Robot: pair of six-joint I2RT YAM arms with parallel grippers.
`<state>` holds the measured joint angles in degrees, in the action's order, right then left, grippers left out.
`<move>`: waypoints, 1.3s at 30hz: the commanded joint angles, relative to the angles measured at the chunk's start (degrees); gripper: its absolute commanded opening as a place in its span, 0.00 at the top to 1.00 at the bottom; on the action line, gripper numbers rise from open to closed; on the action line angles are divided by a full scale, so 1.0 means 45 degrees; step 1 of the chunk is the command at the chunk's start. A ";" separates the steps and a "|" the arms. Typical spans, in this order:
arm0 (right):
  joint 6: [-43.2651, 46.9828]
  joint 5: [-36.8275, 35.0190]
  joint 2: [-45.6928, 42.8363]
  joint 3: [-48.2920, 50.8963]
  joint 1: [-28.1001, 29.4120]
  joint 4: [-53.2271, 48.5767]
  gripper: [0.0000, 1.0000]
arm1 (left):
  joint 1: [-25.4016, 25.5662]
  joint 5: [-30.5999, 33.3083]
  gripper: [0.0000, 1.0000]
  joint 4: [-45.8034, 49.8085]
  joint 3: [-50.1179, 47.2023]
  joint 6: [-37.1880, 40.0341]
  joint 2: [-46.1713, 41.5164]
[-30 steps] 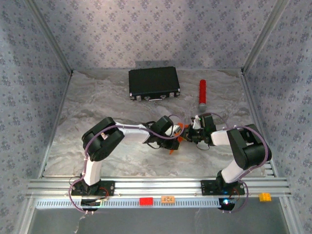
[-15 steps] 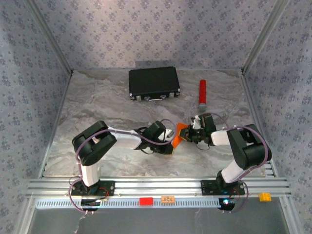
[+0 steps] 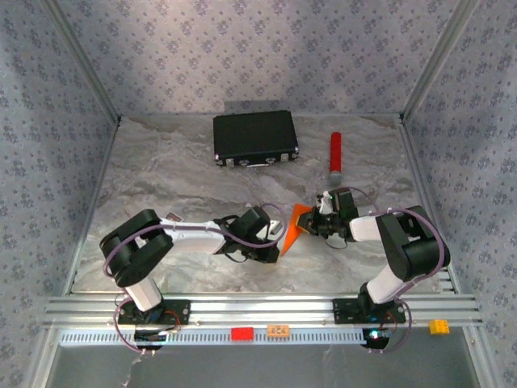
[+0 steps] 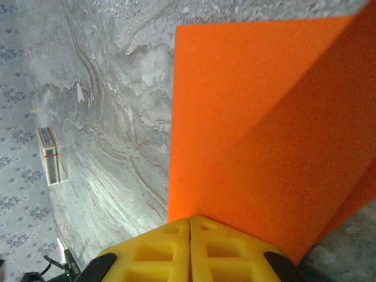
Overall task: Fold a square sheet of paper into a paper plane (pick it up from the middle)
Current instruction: Fold the wing for the fifth time at the center of the table.
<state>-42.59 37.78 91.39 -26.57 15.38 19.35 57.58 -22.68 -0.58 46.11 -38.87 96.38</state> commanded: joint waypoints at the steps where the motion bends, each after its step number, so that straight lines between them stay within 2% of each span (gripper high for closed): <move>1: 0.0150 -0.1326 0.0297 0.0064 0.0042 -0.1146 0.90 | -0.0355 -0.0018 0.95 -0.0134 0.0905 0.0190 -0.0075; 9: 0.0109 -0.1364 0.0248 0.0122 0.0098 -0.1172 0.90 | -0.0950 -0.0622 0.95 -0.0727 0.3002 0.0008 0.1689; 15: 0.0060 -0.1331 0.0176 0.0133 0.0105 -0.1138 0.90 | -0.0989 -0.0996 0.95 -0.1043 0.3833 -0.0196 0.3013; 18: -0.0012 -0.1293 0.0159 0.0143 0.0119 -0.1003 0.90 | -0.0997 -0.0735 0.95 -0.0940 0.3982 -0.0323 0.3524; 25: -0.0136 -0.1099 0.0016 0.0114 0.0143 -0.0841 0.89 | -0.1016 0.0330 0.97 0.0286 0.3850 -0.0486 0.4015; 30: 0.0165 -0.0959 -0.0609 -0.0401 0.0022 -0.1605 0.88 | -0.1003 0.0048 1.00 0.0546 0.3075 -0.0405 0.3953; 36: 0.0804 -0.1151 -0.1881 -0.0969 -0.0248 -0.2886 0.86 | -0.1027 -0.0645 1.00 -0.0154 0.1972 -0.0476 0.3686; 39: 0.0814 -0.1077 -0.2130 -0.0884 -0.0069 -0.2750 0.86 | -0.1038 -0.0626 1.00 -0.0261 0.1862 -0.0454 0.3483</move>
<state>-40.77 33.78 83.09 -29.63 14.66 10.15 52.86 -26.17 -8.21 57.30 -40.84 111.07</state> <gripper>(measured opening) 0.136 0.042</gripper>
